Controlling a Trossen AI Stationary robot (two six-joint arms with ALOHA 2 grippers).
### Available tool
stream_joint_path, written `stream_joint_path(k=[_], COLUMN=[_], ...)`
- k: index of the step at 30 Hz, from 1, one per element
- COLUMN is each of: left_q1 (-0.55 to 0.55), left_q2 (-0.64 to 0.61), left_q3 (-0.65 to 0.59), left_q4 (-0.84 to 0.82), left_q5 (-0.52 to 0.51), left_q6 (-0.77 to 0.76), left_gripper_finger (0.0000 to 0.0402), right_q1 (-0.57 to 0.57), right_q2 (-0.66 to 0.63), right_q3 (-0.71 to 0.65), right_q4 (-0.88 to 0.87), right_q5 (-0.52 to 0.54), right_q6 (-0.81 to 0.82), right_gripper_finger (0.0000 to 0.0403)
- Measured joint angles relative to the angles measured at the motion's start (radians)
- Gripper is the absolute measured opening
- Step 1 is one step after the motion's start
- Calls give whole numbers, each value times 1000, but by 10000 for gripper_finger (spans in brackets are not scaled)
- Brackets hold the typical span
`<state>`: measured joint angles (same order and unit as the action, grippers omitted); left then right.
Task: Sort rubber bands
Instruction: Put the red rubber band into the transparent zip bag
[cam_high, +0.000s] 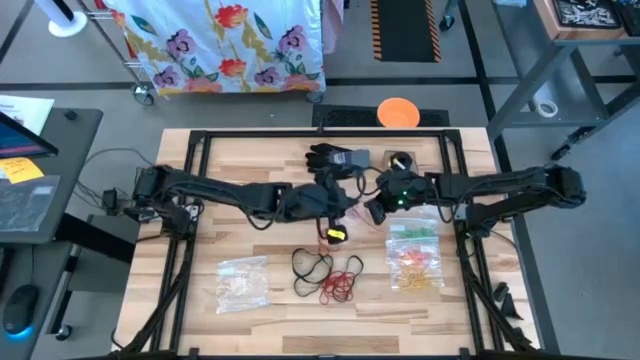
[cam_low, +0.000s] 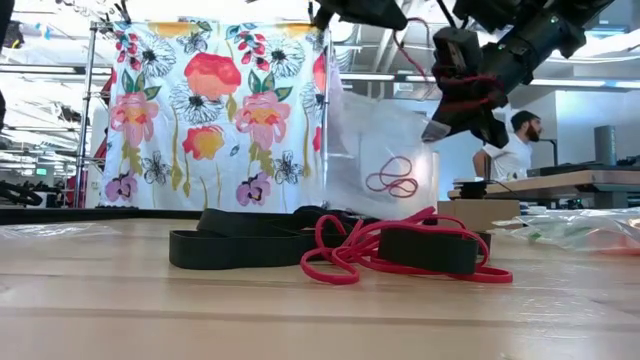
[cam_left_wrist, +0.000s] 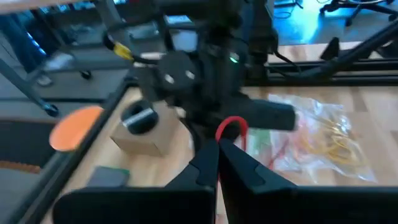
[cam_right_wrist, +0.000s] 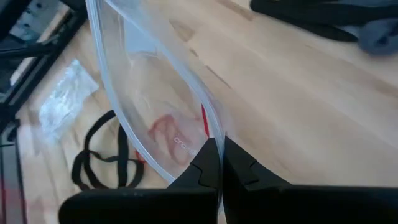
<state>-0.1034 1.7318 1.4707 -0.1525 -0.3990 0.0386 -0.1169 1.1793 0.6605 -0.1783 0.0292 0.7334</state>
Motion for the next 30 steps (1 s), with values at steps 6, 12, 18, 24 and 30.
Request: stream_joint_path(k=[6, 12, 18, 24, 30], left_q1=[58, 135, 152, 149, 148], left_q2=[1, 2, 1, 0, -1], left_q3=[39, 40, 40, 93, 135], left_q4=[6, 15, 54, 57, 0], left_q5=[-7, 44, 128, 162, 163], left_q6=[82, 62, 46, 60, 65], left_gripper_finger=[0, 0, 0, 0, 0], right_q1=[28, 40, 28, 29, 28], right_q2=[0, 0, 0, 0, 5], right_q3=[0, 0, 0, 0, 0], right_q4=[51, 76, 74, 62, 36], right_q5=[-4, -4, -3, -3, -3], right_q6=[3, 2, 2, 2, 8], right_gripper_finger=[0, 0, 0, 0, 0])
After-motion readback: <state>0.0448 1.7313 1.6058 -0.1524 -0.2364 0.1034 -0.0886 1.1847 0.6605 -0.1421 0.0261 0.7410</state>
